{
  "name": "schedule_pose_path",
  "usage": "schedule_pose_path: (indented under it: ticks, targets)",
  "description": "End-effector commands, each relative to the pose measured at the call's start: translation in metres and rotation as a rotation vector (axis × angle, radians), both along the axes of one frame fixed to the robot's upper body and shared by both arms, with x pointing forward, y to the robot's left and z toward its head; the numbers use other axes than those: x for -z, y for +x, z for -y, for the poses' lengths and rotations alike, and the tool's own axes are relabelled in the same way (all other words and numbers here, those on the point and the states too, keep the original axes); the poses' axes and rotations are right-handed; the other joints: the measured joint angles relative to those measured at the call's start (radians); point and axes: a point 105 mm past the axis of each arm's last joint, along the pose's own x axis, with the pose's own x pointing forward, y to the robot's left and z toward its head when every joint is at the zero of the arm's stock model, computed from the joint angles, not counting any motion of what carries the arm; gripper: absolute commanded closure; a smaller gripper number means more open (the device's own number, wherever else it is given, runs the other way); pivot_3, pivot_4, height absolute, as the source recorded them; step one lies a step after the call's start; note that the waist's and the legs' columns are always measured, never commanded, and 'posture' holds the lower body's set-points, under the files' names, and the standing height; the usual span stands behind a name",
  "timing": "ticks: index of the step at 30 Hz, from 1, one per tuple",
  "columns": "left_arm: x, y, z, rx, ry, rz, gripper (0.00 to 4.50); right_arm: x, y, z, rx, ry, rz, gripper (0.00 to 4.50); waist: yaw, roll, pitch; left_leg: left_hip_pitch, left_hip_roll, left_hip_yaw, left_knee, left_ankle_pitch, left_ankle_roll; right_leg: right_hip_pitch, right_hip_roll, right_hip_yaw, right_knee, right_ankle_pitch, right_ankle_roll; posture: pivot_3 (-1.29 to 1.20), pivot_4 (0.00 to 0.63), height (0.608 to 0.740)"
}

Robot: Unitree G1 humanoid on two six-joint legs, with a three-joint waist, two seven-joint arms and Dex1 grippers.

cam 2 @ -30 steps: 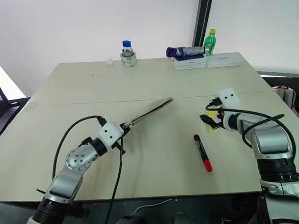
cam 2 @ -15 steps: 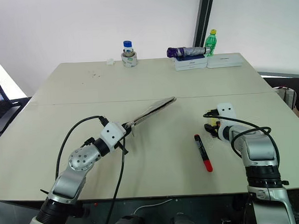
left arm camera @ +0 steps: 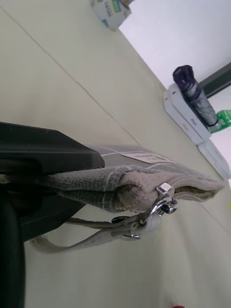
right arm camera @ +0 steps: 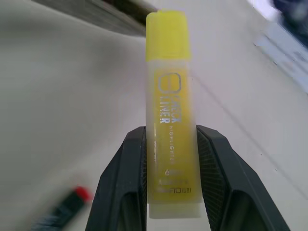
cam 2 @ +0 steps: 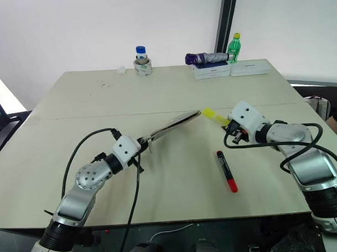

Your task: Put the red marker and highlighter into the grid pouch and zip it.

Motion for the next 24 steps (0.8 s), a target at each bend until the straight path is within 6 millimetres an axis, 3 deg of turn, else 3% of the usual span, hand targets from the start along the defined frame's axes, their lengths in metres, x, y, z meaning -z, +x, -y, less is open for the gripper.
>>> schedule_pose_path:
  ticks: [1, 4, 24]
  targets:
    - [-0.01, 0.001, -0.004, 0.001, -0.007, 0.039, 4.5, -0.018, -0.01, -0.019, -0.097, 0.036, 0.0, 3.62, 0.005, 0.0, 0.0, 0.0, 0.0, 0.0, 0.001, 0.0, 0.0, 0.0, 0.0, 0.0, 0.0, 0.0, 0.0, 0.0, 0.15, 0.74]
    - [-0.011, 0.0, -0.003, 0.003, -0.008, 0.043, 4.5, -0.015, -0.01, -0.027, -0.102, 0.056, -0.037, 3.62, 0.007, 0.0, 0.0, 0.0, 0.0, 0.0, 0.001, 0.0, 0.0, 0.0, 0.0, 0.0, 0.0, 0.0, 0.0, 0.0, 0.15, 0.74]
    - [-0.007, -0.008, 0.006, 0.053, 0.056, 0.071, 4.5, 0.0, -0.004, -0.031, -0.072, 0.096, -0.14, 3.62, 0.008, 0.0, 0.0, -0.001, 0.0, 0.0, 0.0, 0.001, -0.002, 0.0, -0.001, 0.0, -0.001, 0.0, 0.0, 0.0, 0.15, 0.74]
